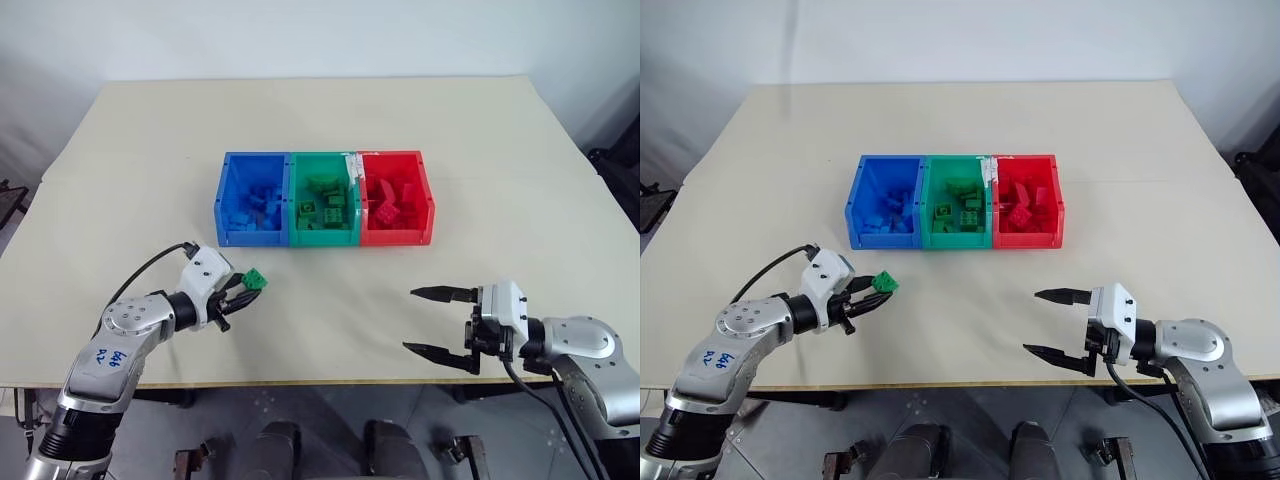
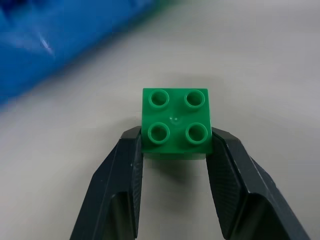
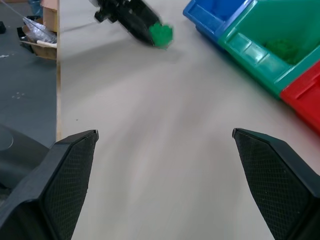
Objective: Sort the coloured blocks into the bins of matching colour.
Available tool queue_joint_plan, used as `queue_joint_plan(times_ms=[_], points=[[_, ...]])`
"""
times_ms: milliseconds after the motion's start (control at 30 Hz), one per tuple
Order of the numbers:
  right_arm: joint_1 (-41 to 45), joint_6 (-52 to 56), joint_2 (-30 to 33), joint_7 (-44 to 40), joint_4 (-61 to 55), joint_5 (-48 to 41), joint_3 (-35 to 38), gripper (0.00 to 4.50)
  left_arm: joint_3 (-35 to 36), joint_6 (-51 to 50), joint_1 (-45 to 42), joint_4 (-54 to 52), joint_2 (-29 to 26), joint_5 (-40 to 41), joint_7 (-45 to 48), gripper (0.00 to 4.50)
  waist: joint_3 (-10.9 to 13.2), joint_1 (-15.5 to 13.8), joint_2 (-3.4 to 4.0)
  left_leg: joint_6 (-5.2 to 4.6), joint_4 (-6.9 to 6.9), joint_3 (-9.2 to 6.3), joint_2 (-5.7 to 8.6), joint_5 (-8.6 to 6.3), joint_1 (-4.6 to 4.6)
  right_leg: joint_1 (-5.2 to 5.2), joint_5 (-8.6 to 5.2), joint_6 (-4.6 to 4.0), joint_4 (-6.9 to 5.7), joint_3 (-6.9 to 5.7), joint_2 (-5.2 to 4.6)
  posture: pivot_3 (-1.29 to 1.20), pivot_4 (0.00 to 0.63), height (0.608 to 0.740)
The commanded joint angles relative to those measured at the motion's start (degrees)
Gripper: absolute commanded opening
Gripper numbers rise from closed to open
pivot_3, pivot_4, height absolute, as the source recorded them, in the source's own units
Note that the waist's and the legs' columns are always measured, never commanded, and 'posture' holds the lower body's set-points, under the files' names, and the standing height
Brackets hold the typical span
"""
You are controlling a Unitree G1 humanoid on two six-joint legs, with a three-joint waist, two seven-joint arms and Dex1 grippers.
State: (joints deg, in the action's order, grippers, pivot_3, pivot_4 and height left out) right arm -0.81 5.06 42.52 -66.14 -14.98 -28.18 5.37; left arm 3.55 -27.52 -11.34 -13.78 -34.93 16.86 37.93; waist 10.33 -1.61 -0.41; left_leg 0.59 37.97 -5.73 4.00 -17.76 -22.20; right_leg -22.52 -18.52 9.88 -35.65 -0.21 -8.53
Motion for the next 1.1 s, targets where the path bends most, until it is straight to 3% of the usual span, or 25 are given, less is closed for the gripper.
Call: queue_joint_plan(times_ms=[33, 200, 300, 433, 533, 733, 900, 1100], points=[[-1.21, 0.05, -0.1, 1.69, -3.03, -1.1, 2.65, 4.5, 1.92, 6.05, -4.26, 0.93, 1.43, 1.63, 1.44, 1.46, 0.0, 0.06, 0.0, 0.0, 0.02, -0.01, 0.01, 0.0, 0.0, 0.01, 0.0, 0.0, -0.02, -0.01, 0.0, 0.0, 0.15, 0.74], [-2.83, 0.18, -0.79, 5.0, -4.56, -0.93, 4.11, 4.5, -3.1, 7.82, -18.85, 9.07, 7.94, -0.89, -0.26, 1.46, 0.0, -0.25, -0.02, -0.01, 0.11, -0.02, 0.1, 0.0, 0.01, 0.07, 0.02, 0.04, -0.07, -0.03, -0.01, 0.0, 0.15, 0.74], [-4.22, 0.61, -1.23, 7.04, -6.45, -0.85, 4.83, 4.5, -7.44, 12.62, -30.61, 23.8, 14.05, -5.63, -1.58, 1.46, 0.02, -0.52, -0.05, -0.02, 0.16, -0.01, 0.17, 0.01, 0.0, 0.08, 0.04, 0.08, -0.09, -0.04, -0.01, 0.0, 0.15, 0.74], [-5.11, 1.34, -1.31, 8.63, -7.6, -0.88, 5.4, 4.5, -9.19, 15.93, -37.76, 35.63, 16.98, -8.9, -1.99, 1.46, 0.02, 0.29, -0.06, -0.04, 0.1, 0.08, 0.16, 0.02, -0.03, 0.07, 0.07, 0.14, -0.16, -0.04, -0.01, 0.0, 0.15, 0.74], [-6.03, 1.59, -1.47, 9.63, -8.64, -1.01, 5.8, 4.5, -8.8, 18.39, -39.87, 40.36, 18.08, -9.64, -2.21, 2.44, 0.03, 1.03, -0.06, -0.05, -0.01, 0.12, 0.14, 0.02, -0.03, -0.03, 0.07, 0.14, -0.2, -0.03, 0.01, 0.0, 0.15, 0.74], [-6.77, 1.11, -1.6, 9.94, -9.31, -1.06, 5.38, 4.5, -6.58, 19.64, -32.76, 31.95, 13.49, -6.92, 4.1, 4.32, 0.03, 1.42, -0.07, -0.05, 0.02, 0.08, 0.13, 0.02, -0.05, -0.03, 0.07, 0.15, -0.22, 0.0, 0.0, 0.0, 0.15, 0.74], [-3.43, 0.49, -1.07, 7.14, -6.08, -1.16, 4.04, 4.5, -0.86, 22.24, -19.96, 21.07, 3.64, -2.52, 12.05, 4.32, 0.02, 1.85, -0.06, -0.04, -0.01, 0.06, 0.06, 0.02, -0.01, -0.05, 0.06, 0.14, -0.23, 0.03, 0.02, 0.0, 0.15, 0.74], [1.41, 0.33, -0.65, 2.36, -1.57, -1.28, 2.45, 4.5, 10.89, 23.53, -3.45, 13.14, -5.42, 4.84, 18.38, 4.32, 0.02, 1.26, -0.05, -0.04, 0.02, -0.07, -0.15, 0.01, -0.01, 0.01, 0.05, 0.11, -0.01, 0.04, -0.01, 0.0, 0.15, 0.74]])
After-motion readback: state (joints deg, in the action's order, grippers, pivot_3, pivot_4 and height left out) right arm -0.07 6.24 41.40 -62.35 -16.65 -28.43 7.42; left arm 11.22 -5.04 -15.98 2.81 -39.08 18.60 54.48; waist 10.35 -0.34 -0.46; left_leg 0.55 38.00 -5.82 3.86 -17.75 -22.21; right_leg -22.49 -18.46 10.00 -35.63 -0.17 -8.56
